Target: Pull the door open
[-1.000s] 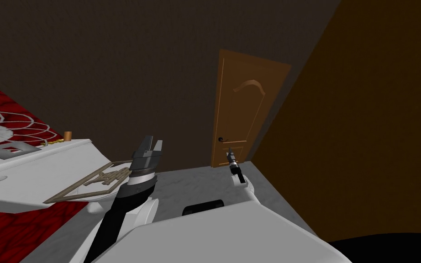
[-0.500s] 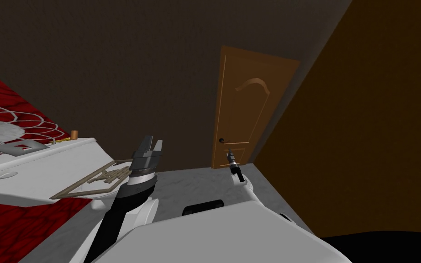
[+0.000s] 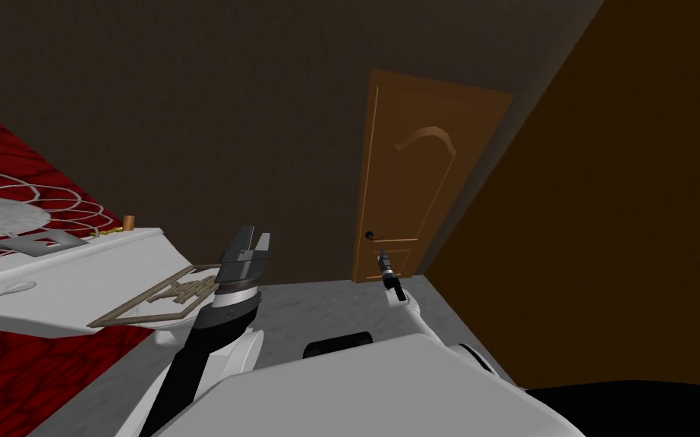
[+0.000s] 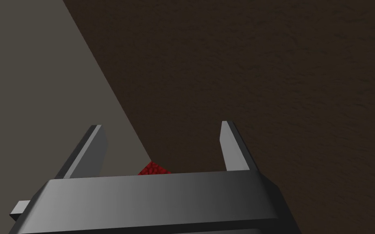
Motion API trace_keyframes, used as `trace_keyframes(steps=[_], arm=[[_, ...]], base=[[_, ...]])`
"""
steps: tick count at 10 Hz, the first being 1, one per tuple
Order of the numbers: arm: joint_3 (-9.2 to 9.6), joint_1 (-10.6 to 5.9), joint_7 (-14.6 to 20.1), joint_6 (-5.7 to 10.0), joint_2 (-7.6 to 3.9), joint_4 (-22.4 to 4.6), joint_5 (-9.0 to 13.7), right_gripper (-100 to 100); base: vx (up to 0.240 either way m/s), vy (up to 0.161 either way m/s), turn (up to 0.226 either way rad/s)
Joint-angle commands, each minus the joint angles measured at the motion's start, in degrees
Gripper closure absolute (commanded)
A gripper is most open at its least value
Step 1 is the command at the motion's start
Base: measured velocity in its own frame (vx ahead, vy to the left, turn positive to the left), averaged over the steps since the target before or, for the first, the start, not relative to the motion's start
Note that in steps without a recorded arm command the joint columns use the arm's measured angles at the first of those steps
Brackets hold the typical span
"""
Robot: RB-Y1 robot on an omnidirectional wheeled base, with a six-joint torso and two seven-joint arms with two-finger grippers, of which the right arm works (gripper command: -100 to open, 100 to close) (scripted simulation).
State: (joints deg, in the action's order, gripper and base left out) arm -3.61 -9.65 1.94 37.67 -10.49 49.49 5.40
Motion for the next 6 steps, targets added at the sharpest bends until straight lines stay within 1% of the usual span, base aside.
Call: trace_keyframes(steps=[1,2,4,5,6], arm=[[-0.19,-1.5,-0.3,0.59,-0.33,-2.9,0.3,-100],[-0.19,-1.5,-0.3,0.59,-0.33,-3.5,0.3,-100],[-0.4,-3.24,-0.7,1.18,-0.73,-7.2,0.7,-100],[-0.4,-3.24,-0.7,1.18,-0.73,-7.2,0.7,-100],[-0.51,-4.12,-0.9,1.48,-0.93,-9.1,0.9,-100]], base=[[0.058,-0.059,0.094],[0.04,-0.042,0.032],[0.057,-0.046,0.055],[0.046,-0.036,0.026],[0.042,-0.039,0.046]])
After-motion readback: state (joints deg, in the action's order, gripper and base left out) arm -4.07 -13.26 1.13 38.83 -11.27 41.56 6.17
